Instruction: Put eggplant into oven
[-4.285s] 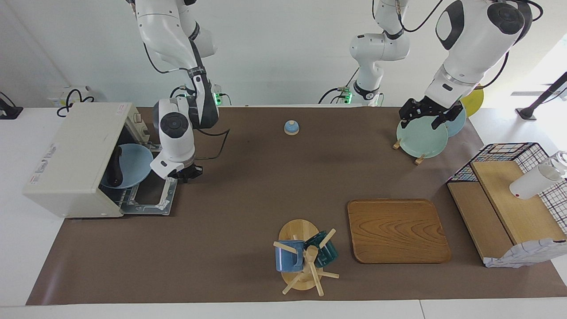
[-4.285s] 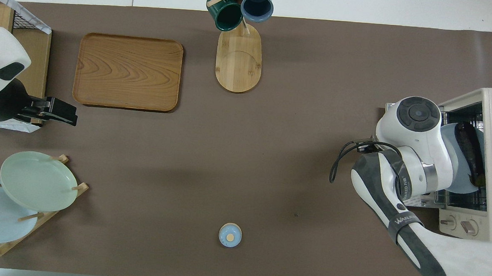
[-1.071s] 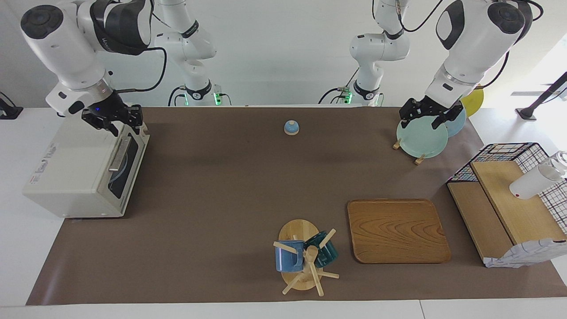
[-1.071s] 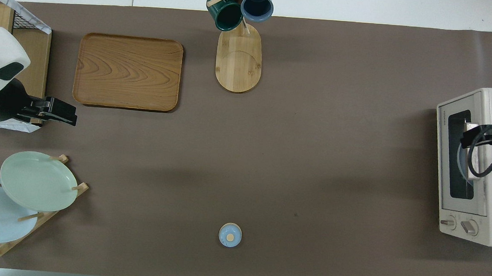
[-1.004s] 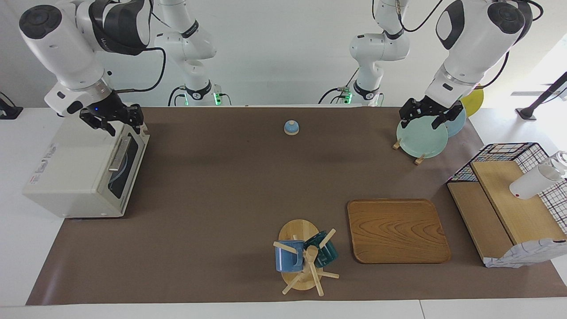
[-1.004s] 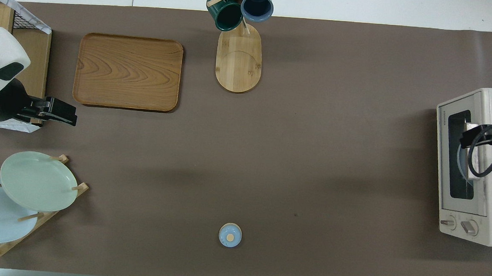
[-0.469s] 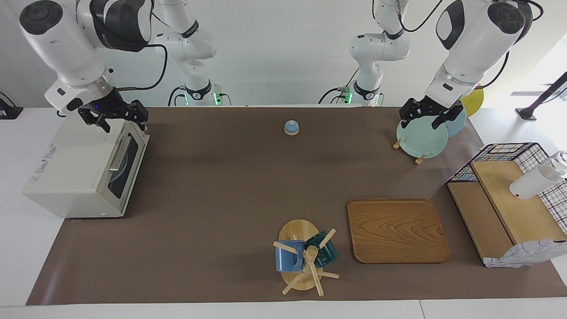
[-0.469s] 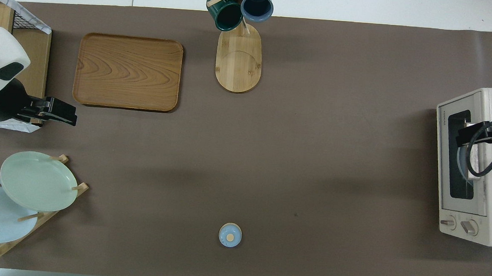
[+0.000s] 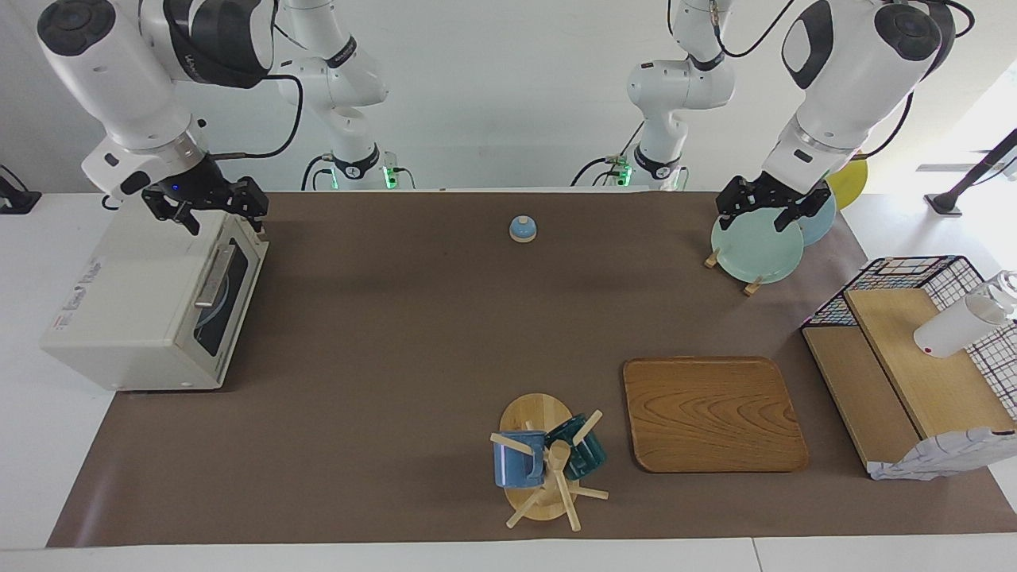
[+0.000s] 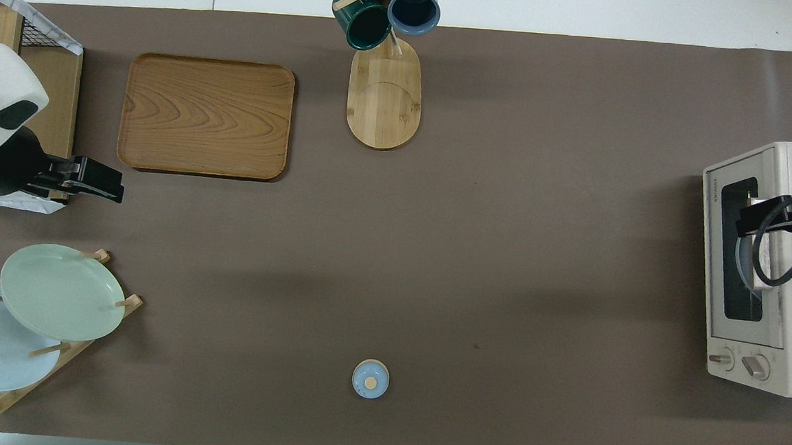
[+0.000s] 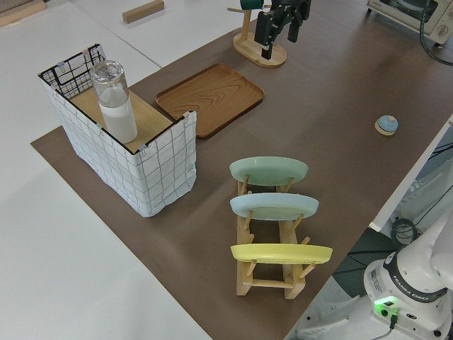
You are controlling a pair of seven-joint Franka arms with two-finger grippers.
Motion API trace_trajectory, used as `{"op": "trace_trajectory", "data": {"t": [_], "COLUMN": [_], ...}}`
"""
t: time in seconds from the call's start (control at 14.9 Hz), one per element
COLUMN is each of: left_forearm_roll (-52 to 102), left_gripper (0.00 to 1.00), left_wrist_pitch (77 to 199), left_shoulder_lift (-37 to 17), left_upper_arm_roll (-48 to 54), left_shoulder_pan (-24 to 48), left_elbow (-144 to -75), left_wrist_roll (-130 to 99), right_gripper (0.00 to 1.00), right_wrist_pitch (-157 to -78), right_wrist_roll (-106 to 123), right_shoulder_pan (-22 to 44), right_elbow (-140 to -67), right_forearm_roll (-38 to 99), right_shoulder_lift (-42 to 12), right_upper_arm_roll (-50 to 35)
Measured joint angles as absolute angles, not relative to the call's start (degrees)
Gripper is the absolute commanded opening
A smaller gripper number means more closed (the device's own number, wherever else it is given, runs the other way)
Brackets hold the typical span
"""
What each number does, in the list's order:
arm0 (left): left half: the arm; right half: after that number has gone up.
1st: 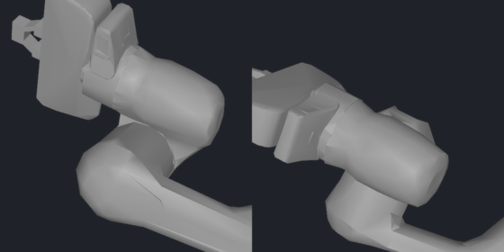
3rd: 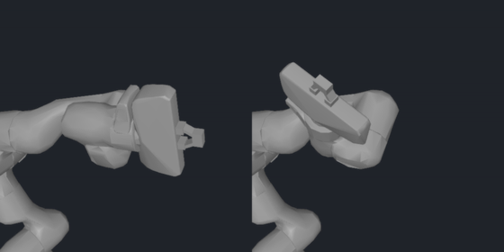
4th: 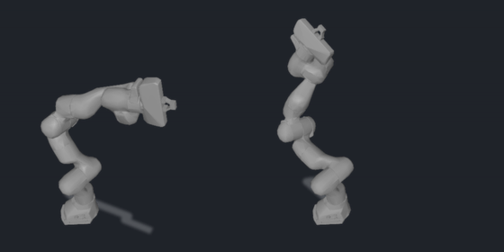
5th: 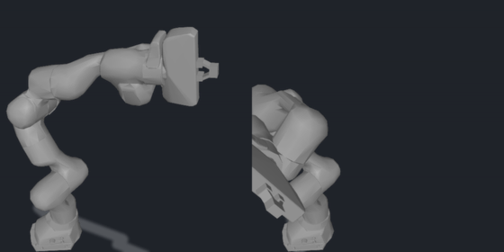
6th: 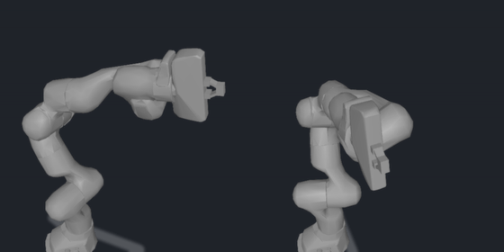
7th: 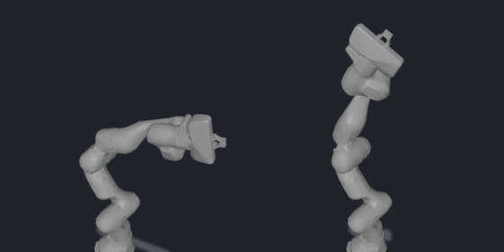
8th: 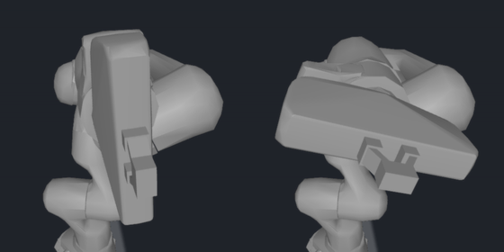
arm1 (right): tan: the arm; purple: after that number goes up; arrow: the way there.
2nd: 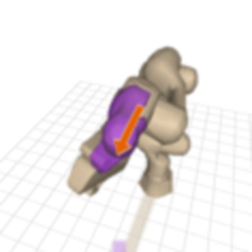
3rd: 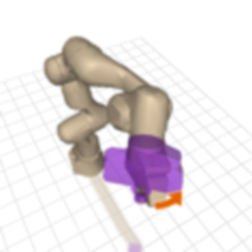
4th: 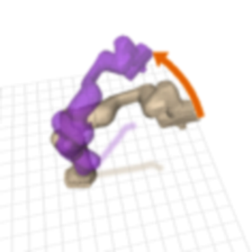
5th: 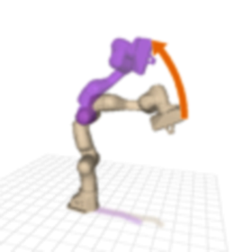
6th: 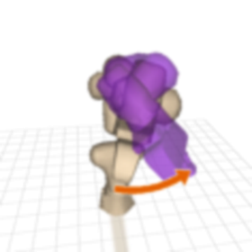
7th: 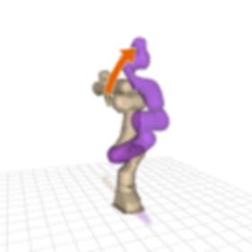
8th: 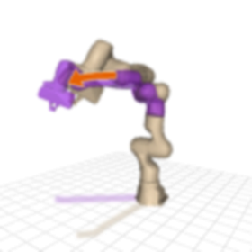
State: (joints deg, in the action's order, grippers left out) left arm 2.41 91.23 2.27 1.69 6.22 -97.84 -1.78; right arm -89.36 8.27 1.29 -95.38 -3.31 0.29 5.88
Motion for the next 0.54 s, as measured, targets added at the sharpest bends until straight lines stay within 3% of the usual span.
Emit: {"op": "trace_trajectory", "data": {"t": [0.54], "left_forearm_roll": [2.41], "left_gripper": [1.00], "left_wrist_pitch": [91.23], "left_shoulder_lift": [2.27], "left_upper_arm_roll": [1.69], "left_shoulder_pan": [6.22], "left_elbow": [-97.84], "left_wrist_roll": [-1.78], "right_gripper": [1.00], "right_wrist_pitch": [-89.52], "right_wrist_roll": [8.27], "right_shoulder_pan": [1.95], "right_elbow": [-94.71], "right_forearm_roll": [-3.30], "right_shoulder_lift": [0.33], "right_upper_arm_roll": [5.89]}}
